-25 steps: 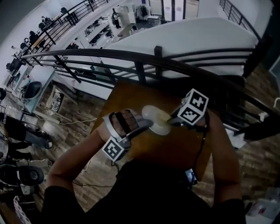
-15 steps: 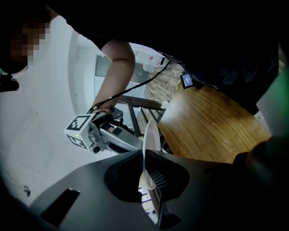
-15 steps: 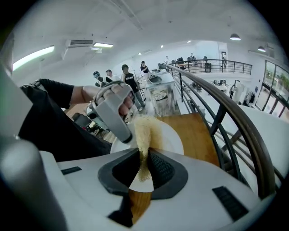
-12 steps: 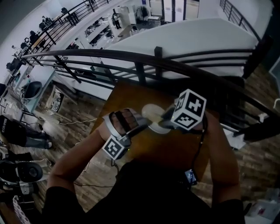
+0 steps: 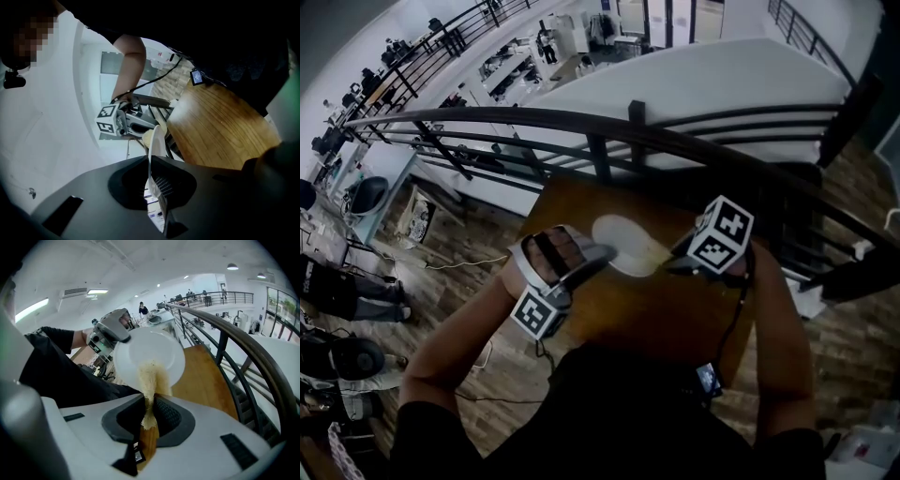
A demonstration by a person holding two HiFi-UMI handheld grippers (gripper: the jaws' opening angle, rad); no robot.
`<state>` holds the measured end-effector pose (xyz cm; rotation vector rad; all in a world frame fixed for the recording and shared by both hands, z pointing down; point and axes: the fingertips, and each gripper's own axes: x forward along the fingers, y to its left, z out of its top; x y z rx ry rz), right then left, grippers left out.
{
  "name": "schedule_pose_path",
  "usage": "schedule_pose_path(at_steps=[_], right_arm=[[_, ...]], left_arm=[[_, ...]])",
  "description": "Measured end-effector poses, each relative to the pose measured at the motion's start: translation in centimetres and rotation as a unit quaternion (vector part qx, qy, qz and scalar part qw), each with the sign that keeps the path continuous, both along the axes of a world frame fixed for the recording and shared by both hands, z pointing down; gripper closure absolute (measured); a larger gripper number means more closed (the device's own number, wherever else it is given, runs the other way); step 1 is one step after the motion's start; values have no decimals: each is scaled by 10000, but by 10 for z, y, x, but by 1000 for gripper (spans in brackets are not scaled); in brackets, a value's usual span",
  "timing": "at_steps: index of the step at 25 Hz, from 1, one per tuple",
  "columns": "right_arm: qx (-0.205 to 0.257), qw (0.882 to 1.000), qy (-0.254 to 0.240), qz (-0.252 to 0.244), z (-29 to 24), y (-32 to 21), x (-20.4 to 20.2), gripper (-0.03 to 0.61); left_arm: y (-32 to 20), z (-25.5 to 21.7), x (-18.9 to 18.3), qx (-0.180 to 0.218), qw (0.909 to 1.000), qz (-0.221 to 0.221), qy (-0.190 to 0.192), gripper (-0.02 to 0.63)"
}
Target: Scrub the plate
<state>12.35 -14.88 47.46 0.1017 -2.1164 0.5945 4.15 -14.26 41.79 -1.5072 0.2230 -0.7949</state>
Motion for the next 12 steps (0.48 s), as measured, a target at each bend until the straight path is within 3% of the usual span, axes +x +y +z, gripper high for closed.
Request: schedule_pose_path(at_steps=[6, 12], right_arm=[[-67, 9993, 101, 349, 11, -33, 3, 520], [-100, 9998, -176, 60, -16, -40, -24, 520]], left_arm=[[25, -7, 23, 55, 9991, 418, 71, 592], [48, -2, 46, 15, 9960, 894, -61, 592]])
